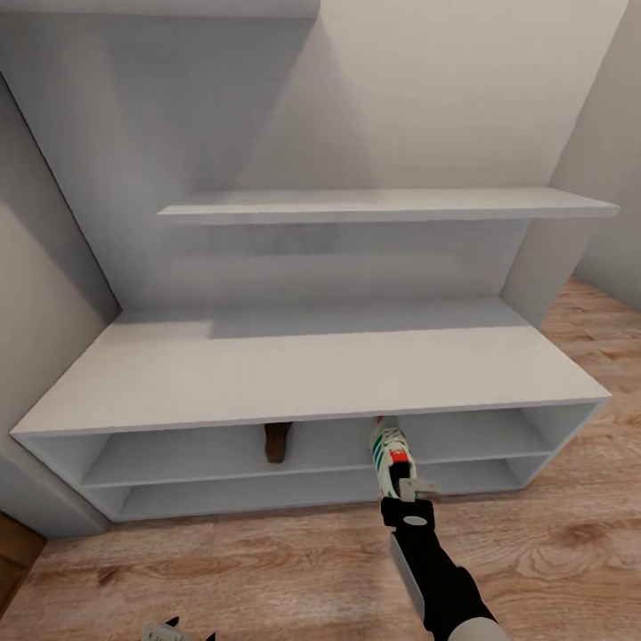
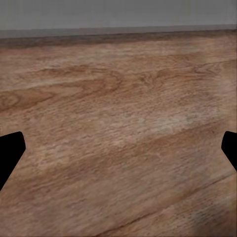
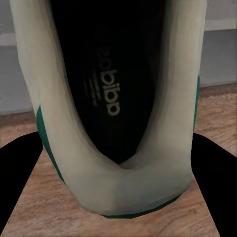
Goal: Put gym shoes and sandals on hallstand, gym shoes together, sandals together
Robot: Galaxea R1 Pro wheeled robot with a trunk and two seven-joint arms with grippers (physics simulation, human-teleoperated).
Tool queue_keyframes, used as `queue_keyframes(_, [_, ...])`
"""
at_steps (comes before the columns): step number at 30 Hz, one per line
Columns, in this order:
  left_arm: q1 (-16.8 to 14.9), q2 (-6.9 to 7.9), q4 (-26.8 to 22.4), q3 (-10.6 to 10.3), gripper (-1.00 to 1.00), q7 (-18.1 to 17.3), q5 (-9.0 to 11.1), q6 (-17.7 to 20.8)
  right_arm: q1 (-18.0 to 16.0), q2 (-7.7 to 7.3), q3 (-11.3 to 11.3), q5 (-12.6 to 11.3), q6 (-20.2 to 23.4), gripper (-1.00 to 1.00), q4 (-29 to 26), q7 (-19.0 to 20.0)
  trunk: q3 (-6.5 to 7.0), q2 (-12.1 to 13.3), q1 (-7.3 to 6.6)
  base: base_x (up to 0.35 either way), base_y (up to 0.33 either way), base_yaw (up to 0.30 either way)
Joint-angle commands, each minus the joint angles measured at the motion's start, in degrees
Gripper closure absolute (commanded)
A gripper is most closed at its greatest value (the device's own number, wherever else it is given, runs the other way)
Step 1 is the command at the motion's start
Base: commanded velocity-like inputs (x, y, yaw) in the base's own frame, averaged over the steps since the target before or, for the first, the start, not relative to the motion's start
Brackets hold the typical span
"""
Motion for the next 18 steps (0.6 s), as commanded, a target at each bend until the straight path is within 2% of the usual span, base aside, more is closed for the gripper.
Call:
queue_keyframes(1, [0.0, -0.01, 0.1, 0.1, -1.00, -0.5, 0.5, 0.1, 0.0, 0.01, 0.0, 0.5, 0.5, 1.00, -0.1, -0.1, -0.05, 0.0, 0.00, 0.100, 0.060, 0.000])
queue_keyframes(7, [0.0, -0.04, 0.1, 0.1, -1.00, -0.6, 0.4, 0.2, 0.0, 0.01, 0.0, 0.5, 0.5, 1.00, -0.1, -0.1, -0.05, 0.0, 0.00, 0.041, 0.021, 0.000])
queue_keyframes(12, [0.0, -0.09, 0.1, 0.1, -1.00, -0.6, 0.4, 0.2, 0.0, 0.01, 0.0, 0.5, 0.5, 1.00, -0.1, -0.1, -0.05, 0.0, 0.00, 0.199, 0.001, 0.000])
queue_keyframes(18, [0.0, -0.03, 0.1, 0.1, -1.00, -0.6, 0.4, 0.2, 0.0, 0.01, 0.0, 0.5, 0.5, 1.00, -0.2, -0.1, -0.05, 0.0, 0.00, 0.046, 0.000, 0.000])
